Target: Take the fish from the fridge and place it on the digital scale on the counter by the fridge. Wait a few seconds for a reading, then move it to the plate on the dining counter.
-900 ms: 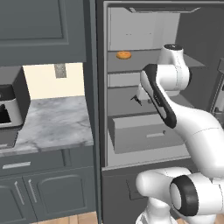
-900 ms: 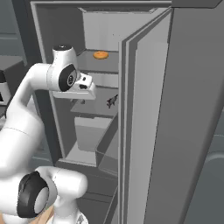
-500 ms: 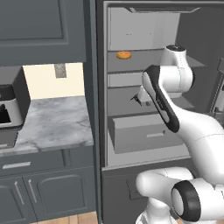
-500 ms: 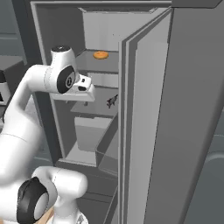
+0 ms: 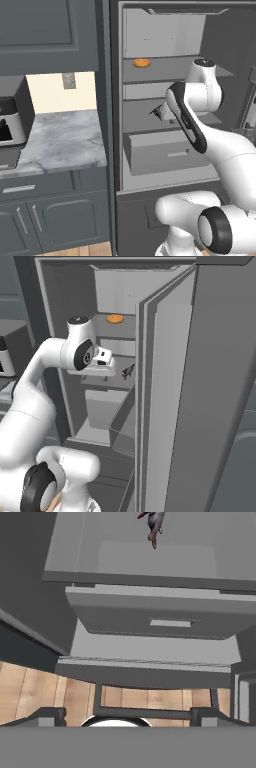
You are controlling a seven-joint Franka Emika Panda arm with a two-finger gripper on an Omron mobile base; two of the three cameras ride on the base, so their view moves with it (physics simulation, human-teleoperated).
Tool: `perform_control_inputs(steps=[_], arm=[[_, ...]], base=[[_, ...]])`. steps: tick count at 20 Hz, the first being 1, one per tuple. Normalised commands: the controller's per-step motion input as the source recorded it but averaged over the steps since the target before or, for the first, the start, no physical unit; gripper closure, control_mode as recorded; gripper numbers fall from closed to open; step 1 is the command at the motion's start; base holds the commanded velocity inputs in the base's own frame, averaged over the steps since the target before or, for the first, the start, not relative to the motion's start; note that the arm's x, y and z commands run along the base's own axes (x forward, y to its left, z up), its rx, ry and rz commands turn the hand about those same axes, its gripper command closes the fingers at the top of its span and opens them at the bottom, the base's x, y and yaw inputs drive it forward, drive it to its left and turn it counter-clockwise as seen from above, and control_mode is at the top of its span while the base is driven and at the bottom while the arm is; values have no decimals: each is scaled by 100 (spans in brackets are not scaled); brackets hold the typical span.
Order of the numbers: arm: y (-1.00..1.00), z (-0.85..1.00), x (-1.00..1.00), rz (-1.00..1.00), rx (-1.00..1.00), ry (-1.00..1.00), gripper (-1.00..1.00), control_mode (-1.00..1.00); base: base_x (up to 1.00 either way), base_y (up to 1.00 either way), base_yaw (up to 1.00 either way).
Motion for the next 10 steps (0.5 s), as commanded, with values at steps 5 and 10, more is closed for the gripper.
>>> perform_control_inputs(steps=[5, 10], arm=[[-9, -20, 60, 0, 0, -5, -100, -100], [-3, -36, 53, 0, 0, -9, -100, -100]], base=[[0, 0, 0], [0, 0, 0]])
